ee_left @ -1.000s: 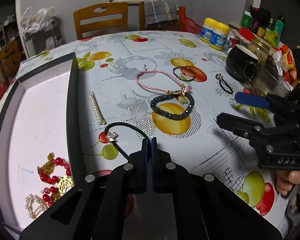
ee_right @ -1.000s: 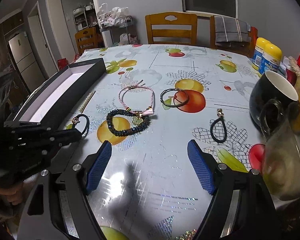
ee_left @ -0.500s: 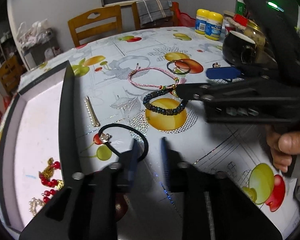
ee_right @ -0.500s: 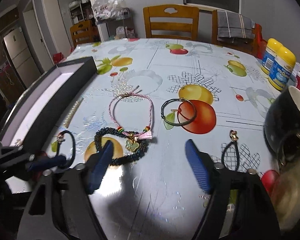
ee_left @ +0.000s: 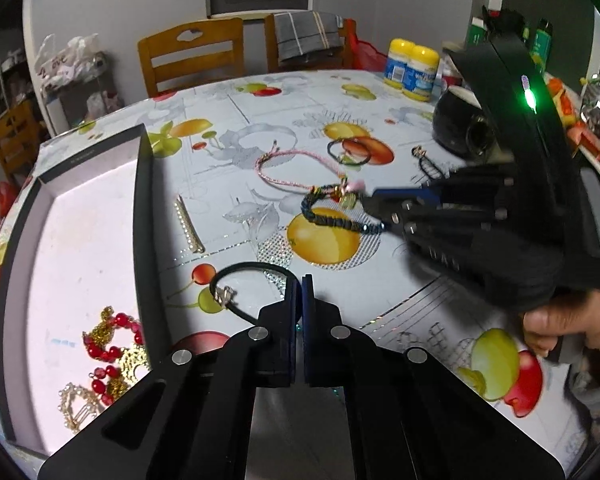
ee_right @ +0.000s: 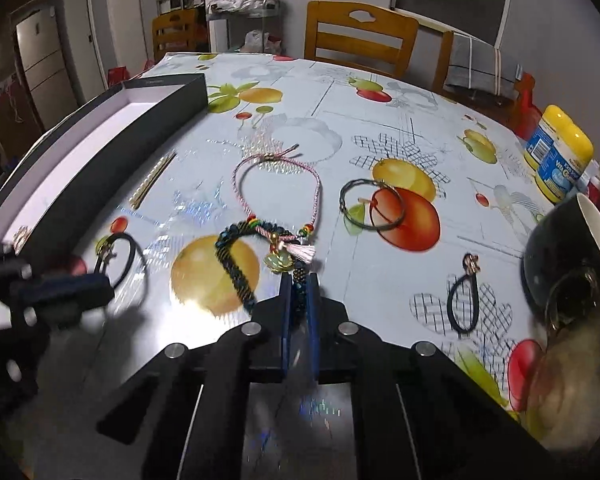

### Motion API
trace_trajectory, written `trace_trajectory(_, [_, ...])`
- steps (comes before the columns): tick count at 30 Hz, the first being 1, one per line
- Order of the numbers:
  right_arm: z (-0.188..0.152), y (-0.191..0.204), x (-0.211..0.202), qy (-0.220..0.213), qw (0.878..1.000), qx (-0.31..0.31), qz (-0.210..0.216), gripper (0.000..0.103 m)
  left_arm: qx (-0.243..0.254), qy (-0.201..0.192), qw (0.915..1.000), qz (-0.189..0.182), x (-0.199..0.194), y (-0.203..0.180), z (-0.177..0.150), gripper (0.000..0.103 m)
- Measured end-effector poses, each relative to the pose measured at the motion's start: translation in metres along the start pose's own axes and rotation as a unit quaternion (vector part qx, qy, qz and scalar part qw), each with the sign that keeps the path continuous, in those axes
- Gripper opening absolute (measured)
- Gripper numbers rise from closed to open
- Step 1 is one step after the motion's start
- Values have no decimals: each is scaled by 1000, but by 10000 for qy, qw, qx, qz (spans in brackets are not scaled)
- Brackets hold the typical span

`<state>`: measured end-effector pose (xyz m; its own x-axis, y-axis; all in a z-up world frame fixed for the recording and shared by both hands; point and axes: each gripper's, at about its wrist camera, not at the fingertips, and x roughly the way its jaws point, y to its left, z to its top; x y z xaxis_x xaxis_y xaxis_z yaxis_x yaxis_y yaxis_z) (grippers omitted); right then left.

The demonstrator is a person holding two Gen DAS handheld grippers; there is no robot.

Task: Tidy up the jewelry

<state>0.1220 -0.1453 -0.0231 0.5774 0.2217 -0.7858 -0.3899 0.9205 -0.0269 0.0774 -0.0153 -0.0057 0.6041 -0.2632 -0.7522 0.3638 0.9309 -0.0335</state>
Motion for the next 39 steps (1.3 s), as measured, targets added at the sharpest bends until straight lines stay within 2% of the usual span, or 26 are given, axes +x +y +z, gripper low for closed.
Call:
trace_trajectory(4, [-8, -9, -11, -75, 9997, 195, 94, 7, -4, -126, 9999, -89, -12, -1, 2, 2])
trace_trajectory(9, [-12, -26, -36, -405, 9971, 583, 283, 7, -9, -220, 9996, -185, -21, -3, 5, 2])
trace_trajectory(20, [14, -23, -103, -1205, 9880, 728, 633, 7, -1, -372, 9987, -361, -37, -3, 14, 2])
trace_trajectory(25, [14, -20, -111, -1221, 9866, 762, 765, 7, 8, -462, 9979, -446, -49, 0, 18, 2])
trace_trajectory(31, [3, -25, -117, -1271, 9857, 876, 674, 7, 31, -539, 9976, -424, -60, 6, 20, 2])
trace_trajectory(37, [-1, -28, -140, -1575, 9809, 915, 677, 7, 12, -570, 9976, -404, -65, 11, 20, 2])
trace_trajectory(39, [-2, -27, -136, -1496, 9825, 887, 664, 7, 10, -587, 9975, -404, -67, 11, 20, 2])
